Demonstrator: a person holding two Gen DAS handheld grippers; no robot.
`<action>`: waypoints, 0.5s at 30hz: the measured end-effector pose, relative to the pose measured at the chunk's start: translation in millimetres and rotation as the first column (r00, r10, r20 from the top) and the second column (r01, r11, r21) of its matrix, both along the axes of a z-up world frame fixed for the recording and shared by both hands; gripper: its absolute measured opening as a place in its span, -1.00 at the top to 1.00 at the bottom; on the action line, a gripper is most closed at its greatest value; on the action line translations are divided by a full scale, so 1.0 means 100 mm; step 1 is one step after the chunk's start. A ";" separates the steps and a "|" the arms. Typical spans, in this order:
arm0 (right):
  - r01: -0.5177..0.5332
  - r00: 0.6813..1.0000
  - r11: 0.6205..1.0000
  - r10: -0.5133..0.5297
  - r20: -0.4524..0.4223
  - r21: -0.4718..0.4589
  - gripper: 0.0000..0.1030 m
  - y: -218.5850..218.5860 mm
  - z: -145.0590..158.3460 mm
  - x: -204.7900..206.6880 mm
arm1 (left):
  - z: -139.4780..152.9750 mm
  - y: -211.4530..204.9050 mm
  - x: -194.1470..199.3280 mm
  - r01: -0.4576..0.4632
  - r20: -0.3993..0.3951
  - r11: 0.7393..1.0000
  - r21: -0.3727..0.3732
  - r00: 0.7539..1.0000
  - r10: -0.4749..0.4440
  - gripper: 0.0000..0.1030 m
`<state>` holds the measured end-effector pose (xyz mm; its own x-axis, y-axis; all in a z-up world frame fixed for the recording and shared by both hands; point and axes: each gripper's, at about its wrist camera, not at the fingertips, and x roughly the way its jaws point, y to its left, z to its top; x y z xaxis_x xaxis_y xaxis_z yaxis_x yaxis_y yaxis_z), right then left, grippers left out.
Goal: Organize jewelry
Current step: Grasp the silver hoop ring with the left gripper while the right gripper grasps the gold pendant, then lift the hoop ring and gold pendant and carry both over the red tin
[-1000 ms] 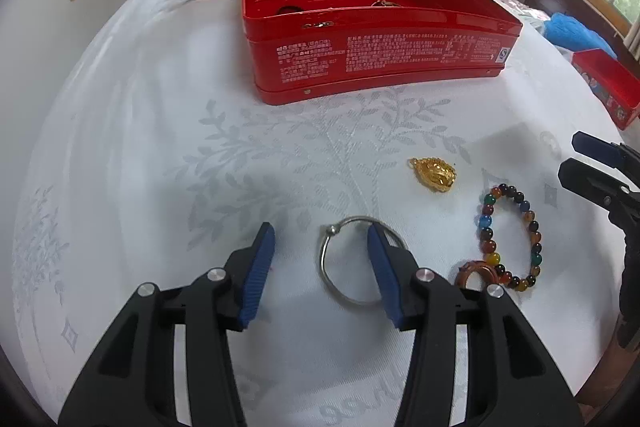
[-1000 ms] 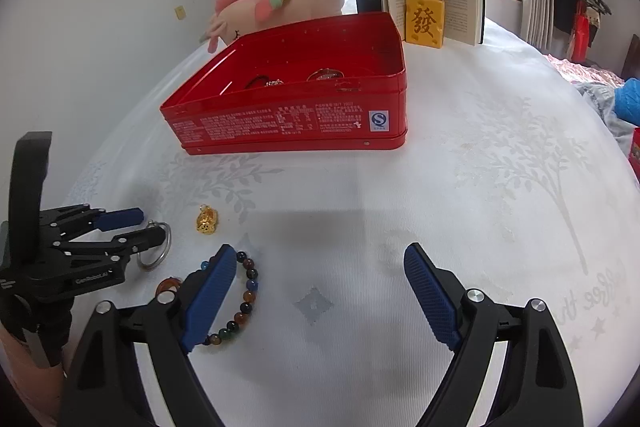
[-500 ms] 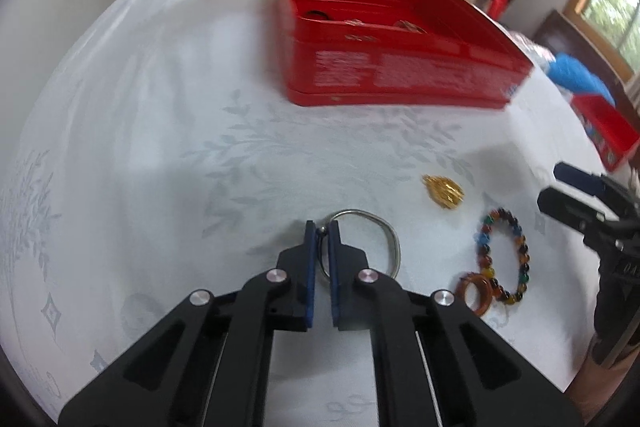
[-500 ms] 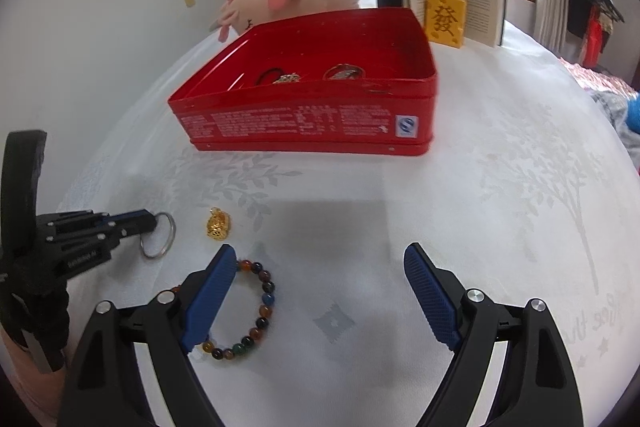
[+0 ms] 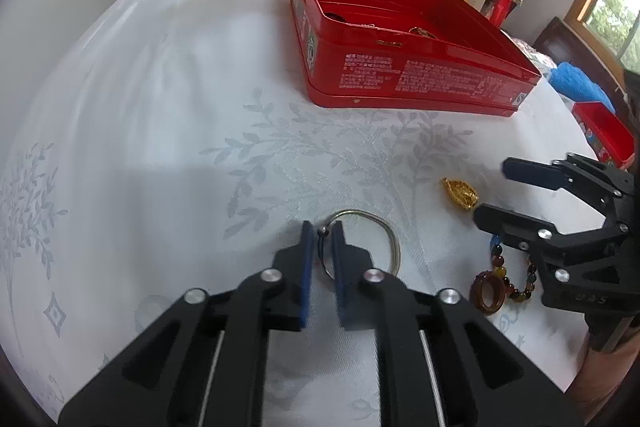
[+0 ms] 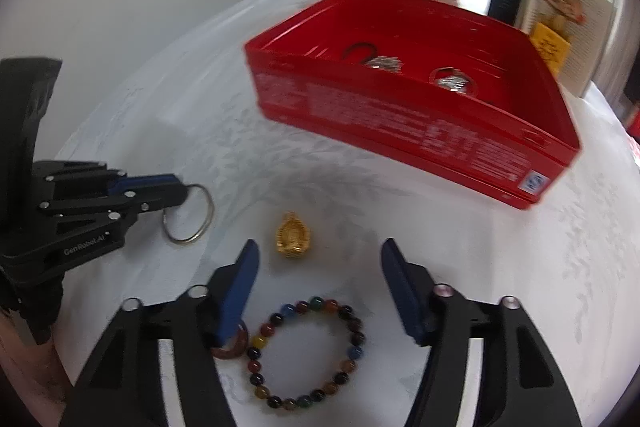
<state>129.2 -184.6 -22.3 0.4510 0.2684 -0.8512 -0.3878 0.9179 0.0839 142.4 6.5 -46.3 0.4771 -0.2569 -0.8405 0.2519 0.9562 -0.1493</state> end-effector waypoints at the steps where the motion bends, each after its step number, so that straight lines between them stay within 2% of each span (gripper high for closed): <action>1: -0.014 1.000 1.000 0.014 -0.011 -0.001 -0.06 0.03 -0.02 0.01 | 0.00 0.00 0.00 0.006 0.003 1.000 0.001 1.000 -0.006 0.62; 4: -0.030 0.999 0.999 0.029 -0.030 -0.018 -0.02 0.09 -0.10 0.05 | -0.01 -0.05 -0.02 0.026 0.013 0.999 0.019 1.000 -0.026 0.53; 8: -0.056 0.998 0.998 0.055 -0.023 -0.033 0.01 0.15 -0.12 0.05 | -0.03 -0.10 -0.02 0.036 0.021 0.998 0.046 0.999 -0.037 0.52; 10: -0.069 0.997 0.997 0.068 -0.019 -0.039 0.13 0.17 -0.12 0.04 | -0.03 -0.10 -0.01 0.035 0.023 0.998 0.048 0.999 -0.036 0.57; 11: -0.079 0.997 0.996 0.079 -0.017 -0.040 0.25 0.19 -0.12 0.03 | -0.03 -0.10 -0.02 0.032 0.025 0.998 0.051 0.999 -0.033 0.60; 12: -0.093 0.996 0.995 0.092 -0.017 -0.035 0.40 0.21 -0.13 0.02 | -0.03 -0.09 -0.02 0.029 0.027 0.998 0.055 0.999 -0.030 0.70; 13: -0.101 0.995 0.994 0.101 -0.016 -0.035 0.44 0.23 -0.12 0.02 | -0.04 -0.09 -0.02 0.027 0.026 0.998 0.054 0.999 -0.028 0.81; 15: -0.111 0.994 0.993 0.111 -0.010 -0.037 0.72 0.24 -0.12 0.01 | -0.04 -0.09 -0.02 0.029 0.025 0.998 0.048 0.999 -0.031 0.91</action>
